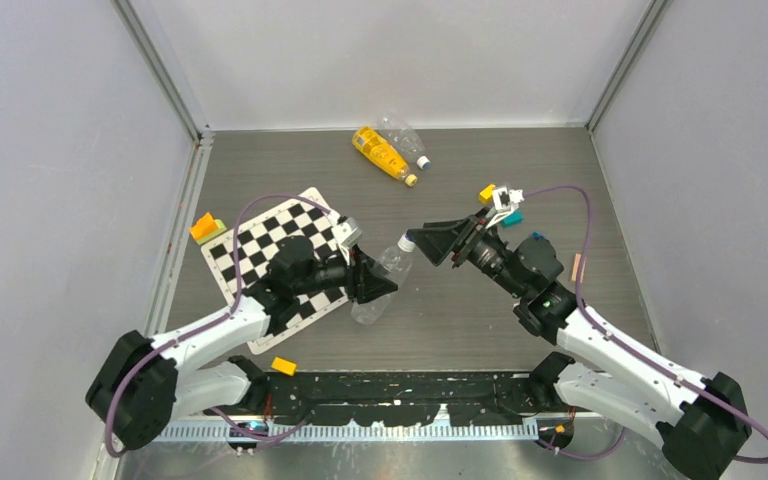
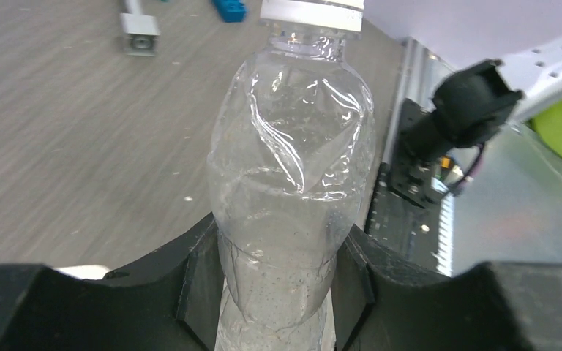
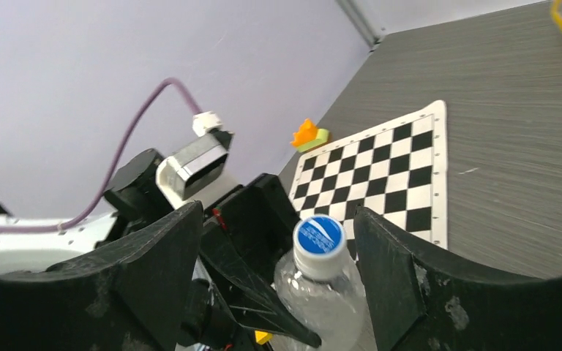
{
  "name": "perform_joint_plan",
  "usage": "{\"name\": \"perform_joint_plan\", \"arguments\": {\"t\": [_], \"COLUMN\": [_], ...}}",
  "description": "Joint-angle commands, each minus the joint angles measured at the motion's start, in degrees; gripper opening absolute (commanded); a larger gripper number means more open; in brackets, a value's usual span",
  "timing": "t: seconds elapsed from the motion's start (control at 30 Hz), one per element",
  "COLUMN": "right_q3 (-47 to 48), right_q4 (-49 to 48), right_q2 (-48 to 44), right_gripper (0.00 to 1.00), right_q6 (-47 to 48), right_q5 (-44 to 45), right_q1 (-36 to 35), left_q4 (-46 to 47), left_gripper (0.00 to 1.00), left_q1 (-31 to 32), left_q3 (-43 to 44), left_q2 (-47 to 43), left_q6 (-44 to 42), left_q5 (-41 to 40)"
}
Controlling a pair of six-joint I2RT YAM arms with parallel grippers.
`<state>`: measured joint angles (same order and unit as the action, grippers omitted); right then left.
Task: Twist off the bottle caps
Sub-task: Unscrew the bottle cap from the plastic bottle.
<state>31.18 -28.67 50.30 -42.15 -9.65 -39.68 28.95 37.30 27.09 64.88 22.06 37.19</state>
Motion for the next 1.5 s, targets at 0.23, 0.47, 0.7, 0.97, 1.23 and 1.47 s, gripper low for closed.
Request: {"name": "perform_joint_plan", "arguments": {"t": [0.23,0.47,0.7,0.97,1.23,1.47], "right_q3": [4.77,8.02,6.27,4.01,-1.38,-2.56], "right_q4": [11.21,10.34,7.13,1.80,-15.06,-47.51], "right_q2": [3.68,10.38,11.53,10.86,10.32,18.97], "right_gripper": [0.81,0.73,0.40,0.02,0.00,0.00], "right_q6": [-3.45,-1.85,-3.36,-2.28,-3.03,-15.58], "right_q5": [12.18,17.84,18.83,16.27,-5.03,-27.43], "right_q1": [-2.28,-7.31,-7.52,-7.52,0.07,6.40], "left_q4": [-16.89,-16.81,-16.18,-14.51,-3.56,10.68], "left_gripper": [0.06,0.06,0.06,0.06,0.07,0.07], "left_q1": [4.03,5.85,5.95,5.94,4.33,3.69], "left_q3": [4.92,5.79,5.24,4.47,2.43,1.02], "left_q2": [-4.87,-3.98,-4.28,-3.77,-3.19,-1.07], "left_q6": [-9.61,-9.86,-9.35,-8.91,-5.51,1.91], "left_q5": [-16.89,-19.73,-20.25,-17.10,3.24,14.85]}}
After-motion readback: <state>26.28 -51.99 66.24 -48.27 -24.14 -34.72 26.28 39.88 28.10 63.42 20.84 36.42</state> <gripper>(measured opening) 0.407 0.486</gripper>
